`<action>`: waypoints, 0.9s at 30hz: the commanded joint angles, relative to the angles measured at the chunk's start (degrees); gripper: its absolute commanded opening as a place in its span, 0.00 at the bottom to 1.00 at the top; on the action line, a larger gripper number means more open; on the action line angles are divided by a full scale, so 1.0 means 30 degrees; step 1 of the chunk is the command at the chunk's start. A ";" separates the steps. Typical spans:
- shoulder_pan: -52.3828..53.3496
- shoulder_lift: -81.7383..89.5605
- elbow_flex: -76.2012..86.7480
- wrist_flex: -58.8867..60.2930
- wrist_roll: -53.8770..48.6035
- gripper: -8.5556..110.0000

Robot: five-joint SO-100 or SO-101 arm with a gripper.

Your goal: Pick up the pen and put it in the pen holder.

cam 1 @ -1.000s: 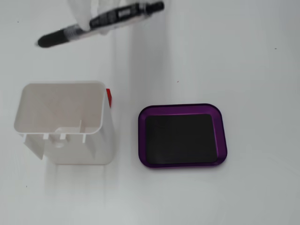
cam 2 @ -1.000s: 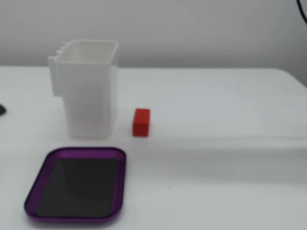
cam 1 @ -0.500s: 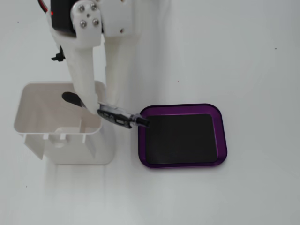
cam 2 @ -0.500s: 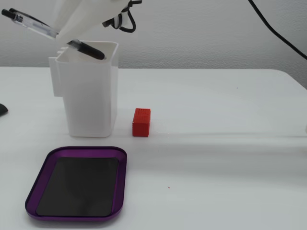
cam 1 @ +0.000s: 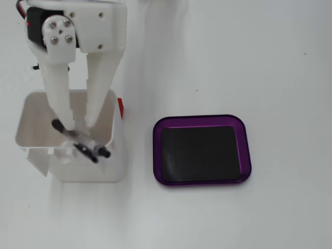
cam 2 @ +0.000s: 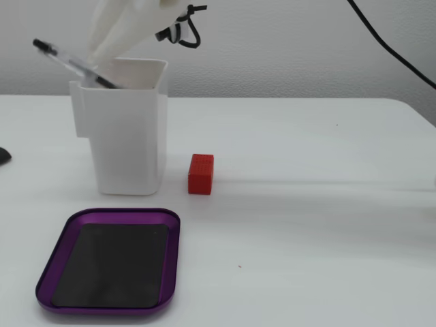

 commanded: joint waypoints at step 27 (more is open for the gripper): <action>0.0000 1.0576 -0.2549 1.2480 -1.3623 0.15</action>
